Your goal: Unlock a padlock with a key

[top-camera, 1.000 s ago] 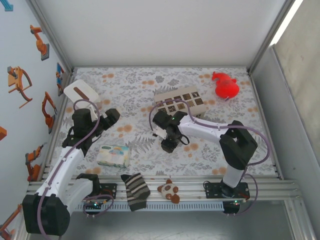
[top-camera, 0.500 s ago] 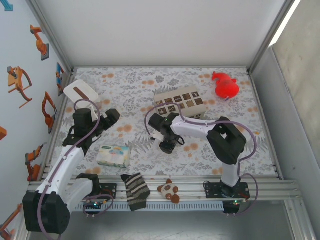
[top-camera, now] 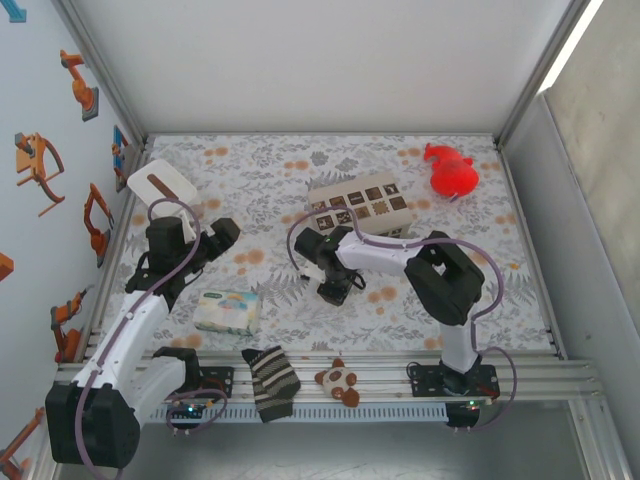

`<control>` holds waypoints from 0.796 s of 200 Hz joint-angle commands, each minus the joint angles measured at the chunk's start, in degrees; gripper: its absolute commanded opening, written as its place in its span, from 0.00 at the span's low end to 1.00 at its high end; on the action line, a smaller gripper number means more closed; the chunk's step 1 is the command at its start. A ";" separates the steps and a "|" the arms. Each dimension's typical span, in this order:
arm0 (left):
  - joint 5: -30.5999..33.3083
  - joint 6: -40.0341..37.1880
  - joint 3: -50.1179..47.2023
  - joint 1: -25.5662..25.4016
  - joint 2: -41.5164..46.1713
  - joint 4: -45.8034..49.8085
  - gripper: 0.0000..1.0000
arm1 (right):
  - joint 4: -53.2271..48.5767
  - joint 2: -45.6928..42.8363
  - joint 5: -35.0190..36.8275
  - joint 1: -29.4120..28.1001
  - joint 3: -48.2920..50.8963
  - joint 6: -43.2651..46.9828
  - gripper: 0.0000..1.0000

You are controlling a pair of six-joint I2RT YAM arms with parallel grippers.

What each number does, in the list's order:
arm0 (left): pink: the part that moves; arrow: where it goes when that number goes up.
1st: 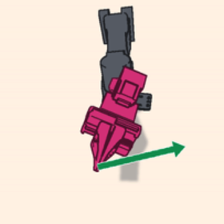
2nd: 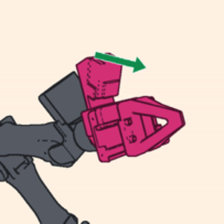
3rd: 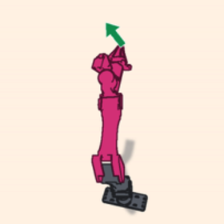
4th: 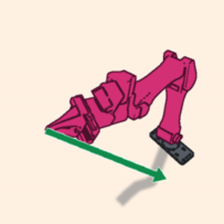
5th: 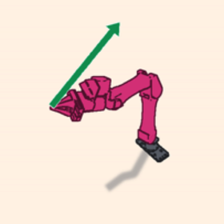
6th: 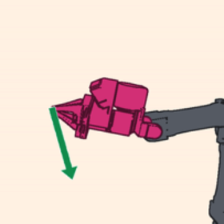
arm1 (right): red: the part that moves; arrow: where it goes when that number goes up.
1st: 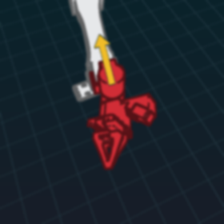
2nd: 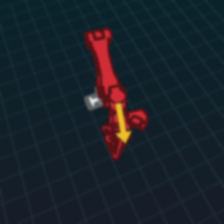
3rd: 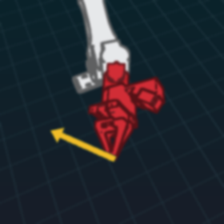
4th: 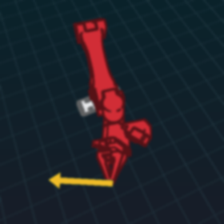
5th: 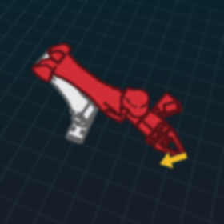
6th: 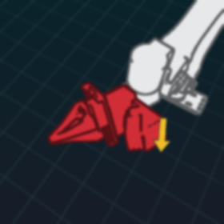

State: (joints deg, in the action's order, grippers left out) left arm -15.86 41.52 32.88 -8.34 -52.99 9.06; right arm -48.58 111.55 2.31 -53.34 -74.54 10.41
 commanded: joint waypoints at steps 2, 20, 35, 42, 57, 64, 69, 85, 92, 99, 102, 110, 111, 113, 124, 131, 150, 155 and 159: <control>0.47 -0.21 1.74 -0.36 0.70 1.27 0.96 | -0.26 1.03 0.68 -0.36 -0.63 0.70 0.34; 0.48 -0.30 1.83 -0.36 0.61 1.28 0.96 | -0.16 1.26 0.68 -0.36 -0.35 0.62 0.27; 0.39 -0.30 1.89 -0.36 0.61 1.36 0.96 | -0.12 1.31 0.70 -0.34 -0.17 0.57 0.23; 0.39 -0.30 1.88 -0.36 0.69 1.39 0.96 | 0.01 1.15 0.77 -0.29 0.05 0.47 0.21; 0.48 -0.38 1.92 -0.36 0.79 1.67 0.96 | 0.29 1.08 0.85 -0.36 0.51 0.27 0.18; 0.56 -0.45 1.92 -0.36 0.92 1.68 0.96 | 0.48 0.94 1.01 -0.36 0.82 0.31 0.17; 0.72 -0.43 1.91 -0.36 1.03 1.78 0.96 | 0.73 0.88 1.04 -0.36 1.01 0.22 0.15; 0.78 -0.56 2.00 -0.36 1.29 2.09 0.96 | 1.61 0.29 1.29 -0.34 1.66 -0.16 0.12; 0.91 -0.63 2.07 -0.36 1.40 2.22 0.96 | 2.07 -0.13 1.30 -0.36 2.00 -0.23 0.09; 0.98 -0.65 2.18 -0.36 1.53 2.35 0.96 | 2.54 -0.64 1.38 -0.32 2.35 -0.35 0.07; 0.96 -0.71 2.26 -0.36 1.57 2.47 0.96 | 2.74 -0.88 1.45 -0.32 2.50 -0.43 0.05; 1.00 -0.74 2.42 -0.36 1.72 2.64 0.96 | 3.35 -1.64 1.40 -0.36 2.89 -0.42 0.01; 1.00 -0.74 2.43 -0.36 1.74 2.64 0.96 | 3.38 -1.75 1.44 -0.36 2.99 -0.41 0.00; 0.94 -0.74 2.49 -0.36 1.75 2.70 0.96 | 3.57 -1.94 1.46 -0.29 3.13 -0.40 0.00; 0.78 -0.74 2.68 -0.36 1.89 3.01 0.96 | 4.76 -3.46 1.64 -0.20 4.05 -0.44 0.00; 0.53 -0.66 2.82 -0.36 1.96 3.31 0.96 | 5.66 -4.69 1.69 -0.05 4.79 -0.31 0.00; -0.74 0.19 2.95 -0.34 2.34 3.21 0.96 | 8.93 -8.51 1.44 0.63 7.20 0.06 0.00; -1.20 0.51 2.94 -0.36 2.51 3.05 0.96 | 9.78 -9.50 1.22 0.90 7.84 0.28 0.00; -1.55 0.78 2.93 -0.36 2.54 3.05 0.96 | 10.45 -10.37 0.99 1.14 8.33 0.34 0.00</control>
State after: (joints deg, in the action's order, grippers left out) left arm -15.55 41.52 34.06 -8.34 -51.81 11.38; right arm -42.28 106.41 2.68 -53.45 -68.82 10.37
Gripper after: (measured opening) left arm 0.960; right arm 0.049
